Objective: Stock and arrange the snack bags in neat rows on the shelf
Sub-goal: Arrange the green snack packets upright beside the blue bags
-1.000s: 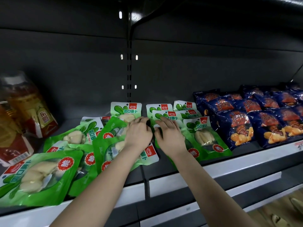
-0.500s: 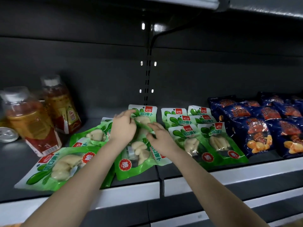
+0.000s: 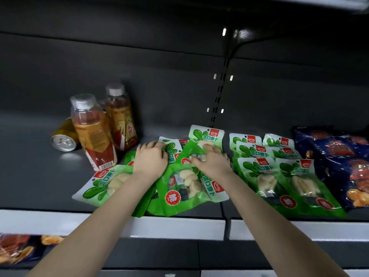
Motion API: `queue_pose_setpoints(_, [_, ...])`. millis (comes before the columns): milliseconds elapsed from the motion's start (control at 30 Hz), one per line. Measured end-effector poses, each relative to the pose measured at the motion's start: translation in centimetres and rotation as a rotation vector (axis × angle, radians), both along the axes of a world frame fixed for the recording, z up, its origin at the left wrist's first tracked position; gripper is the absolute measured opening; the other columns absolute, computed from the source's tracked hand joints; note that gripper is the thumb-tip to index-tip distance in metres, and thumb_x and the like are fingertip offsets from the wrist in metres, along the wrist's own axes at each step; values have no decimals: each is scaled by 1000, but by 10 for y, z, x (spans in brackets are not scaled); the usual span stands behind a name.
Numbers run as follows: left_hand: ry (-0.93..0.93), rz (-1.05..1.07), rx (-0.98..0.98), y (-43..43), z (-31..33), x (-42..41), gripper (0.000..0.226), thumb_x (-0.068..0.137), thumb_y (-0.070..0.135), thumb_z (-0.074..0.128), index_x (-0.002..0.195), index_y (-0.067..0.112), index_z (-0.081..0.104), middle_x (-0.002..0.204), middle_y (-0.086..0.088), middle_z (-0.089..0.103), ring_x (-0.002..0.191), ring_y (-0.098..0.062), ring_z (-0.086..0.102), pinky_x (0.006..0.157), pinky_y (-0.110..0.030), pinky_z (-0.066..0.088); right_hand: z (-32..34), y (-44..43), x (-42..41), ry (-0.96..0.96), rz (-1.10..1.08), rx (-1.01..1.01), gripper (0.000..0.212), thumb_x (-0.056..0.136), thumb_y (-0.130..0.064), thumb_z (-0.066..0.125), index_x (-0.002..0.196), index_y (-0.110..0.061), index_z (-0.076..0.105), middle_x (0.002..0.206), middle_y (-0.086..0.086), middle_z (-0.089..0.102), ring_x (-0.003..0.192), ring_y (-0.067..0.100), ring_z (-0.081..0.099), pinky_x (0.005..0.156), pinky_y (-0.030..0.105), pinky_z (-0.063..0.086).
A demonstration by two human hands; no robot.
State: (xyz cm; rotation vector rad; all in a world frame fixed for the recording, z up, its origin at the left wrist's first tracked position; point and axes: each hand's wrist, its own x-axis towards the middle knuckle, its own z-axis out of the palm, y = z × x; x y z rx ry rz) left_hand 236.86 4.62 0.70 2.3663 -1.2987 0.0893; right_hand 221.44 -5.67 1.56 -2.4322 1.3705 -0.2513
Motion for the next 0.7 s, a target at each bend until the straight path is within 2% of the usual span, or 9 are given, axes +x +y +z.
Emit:
queue_pose_setpoints(67, [-6,6,23,0,-1,-2,39,93,26,41,130,17,52,134,-9,52,124,-31,44,112,-41,26,0,1,1,-115,21,-5,65,87,-49,57,142,-19,39,144,10,40,128,32,44,112,49,28])
queue_pose_setpoints(167, [-28,9,40,-1,-1,-4,40,94,28,40,130,16,51,135,-9,51,125,-31,44,113,-42,25,0,-2,-5,-334,-43,41,47,88,-29,63,132,-17,53,130,10,55,108,25,60,98,34,46])
queue_pose_setpoints(233, [-15,10,41,-1,-1,-5,40,94,28,39,131,17,51,136,-9,51,126,-31,42,113,-41,24,0,-5,-11,-423,-100,51,37,90,-14,60,127,-15,58,122,6,62,101,21,63,82,13,43])
queue_pose_setpoints(300, [-2,13,42,-1,0,-4,40,94,28,40,131,17,51,136,-9,50,127,-31,42,113,-41,24,0,-7,-16,-501,-118,-13,34,91,-1,55,122,-11,62,113,6,66,101,19,63,74,4,34])
queue_pose_setpoints(400, [38,1,18,-1,2,-3,40,93,26,41,131,20,50,136,-9,51,126,-31,43,113,-41,23,2,-5,-20,-582,-83,-151,44,86,12,46,118,-12,65,109,5,59,94,14,58,77,5,36])
queue_pose_setpoints(467, [78,-13,-42,-3,6,-4,38,93,23,43,129,19,52,134,-11,53,123,-32,46,112,-40,25,7,-4,-23,-649,-65,-217,49,84,15,44,118,-13,65,110,2,49,91,14,57,78,10,41])
queue_pose_setpoints(533, [89,-37,-122,-5,10,-8,37,92,20,45,127,17,55,132,-12,55,120,-34,49,109,-40,29,18,-3,-26,-742,-104,-234,50,84,15,46,121,-15,63,112,1,44,81,8,56,75,6,42])
queue_pose_setpoints(633, [95,-121,-215,-8,19,-19,36,92,18,45,126,14,56,131,-12,56,119,-34,50,107,-39,32,36,-5,-32,-839,-175,-204,54,85,15,42,125,-18,59,108,0,53,84,8,56,78,12,46])
queue_pose_setpoints(700, [88,-193,-225,-12,24,-29,36,94,21,44,127,15,55,132,-9,56,119,-32,50,107,-37,33,47,-9,-38,-890,-212,-146,55,85,14,39,126,-18,57,102,-2,60,87,9,58,73,16,48])
